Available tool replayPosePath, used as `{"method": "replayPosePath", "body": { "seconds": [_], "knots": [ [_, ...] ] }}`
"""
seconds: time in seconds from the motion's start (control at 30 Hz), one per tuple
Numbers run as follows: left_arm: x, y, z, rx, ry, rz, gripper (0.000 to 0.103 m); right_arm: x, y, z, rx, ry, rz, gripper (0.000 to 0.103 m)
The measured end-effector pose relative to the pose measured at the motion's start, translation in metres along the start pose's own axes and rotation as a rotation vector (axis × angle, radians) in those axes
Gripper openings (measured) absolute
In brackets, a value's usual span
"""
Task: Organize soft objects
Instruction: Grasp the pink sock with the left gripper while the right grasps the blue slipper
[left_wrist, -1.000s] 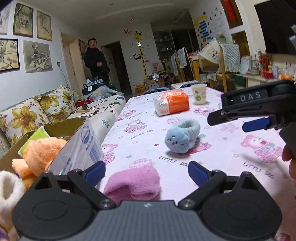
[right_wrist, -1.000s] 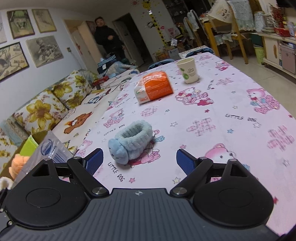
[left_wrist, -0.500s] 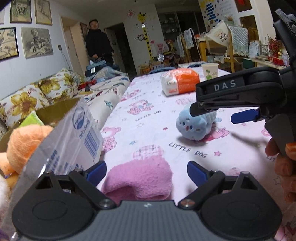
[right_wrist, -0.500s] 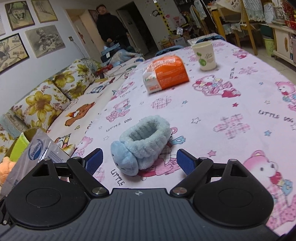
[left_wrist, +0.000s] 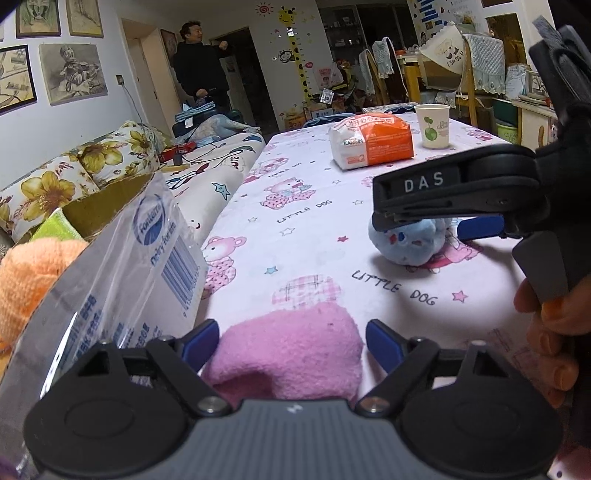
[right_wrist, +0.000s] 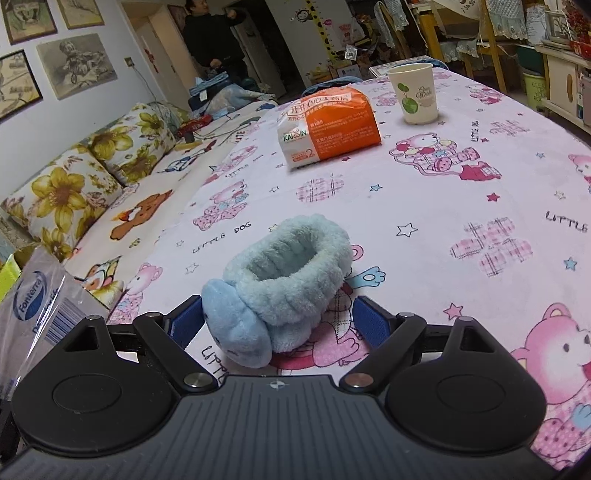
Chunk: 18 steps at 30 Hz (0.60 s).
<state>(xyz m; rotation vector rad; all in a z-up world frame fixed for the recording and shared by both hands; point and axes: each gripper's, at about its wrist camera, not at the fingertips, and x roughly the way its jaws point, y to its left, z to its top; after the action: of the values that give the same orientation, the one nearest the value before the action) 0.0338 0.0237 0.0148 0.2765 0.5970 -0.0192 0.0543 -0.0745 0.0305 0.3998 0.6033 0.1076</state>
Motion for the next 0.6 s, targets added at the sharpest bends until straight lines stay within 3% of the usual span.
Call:
{"method": "replayPosePath", "body": {
  "seconds": [0.1,0.2,0.33,0.6],
  "knots": [
    [0.005,0.004,0.0,-0.029,0.017,-0.008,0.076,-0.002,0.001,0.001,-0.01,-0.011,0.003,0.103],
    [0.006,0.007,0.001,-0.046,0.016,-0.017,0.075,-0.004,0.0,0.001,-0.02,-0.016,0.022,0.088],
    [0.006,0.008,0.0,-0.059,0.011,-0.025,0.073,-0.007,0.0,0.002,-0.037,-0.025,0.033,0.078],
    [0.005,0.013,0.001,-0.084,0.01,-0.04,0.07,-0.004,0.005,0.005,-0.061,-0.032,0.038,0.069]
  ]
}}
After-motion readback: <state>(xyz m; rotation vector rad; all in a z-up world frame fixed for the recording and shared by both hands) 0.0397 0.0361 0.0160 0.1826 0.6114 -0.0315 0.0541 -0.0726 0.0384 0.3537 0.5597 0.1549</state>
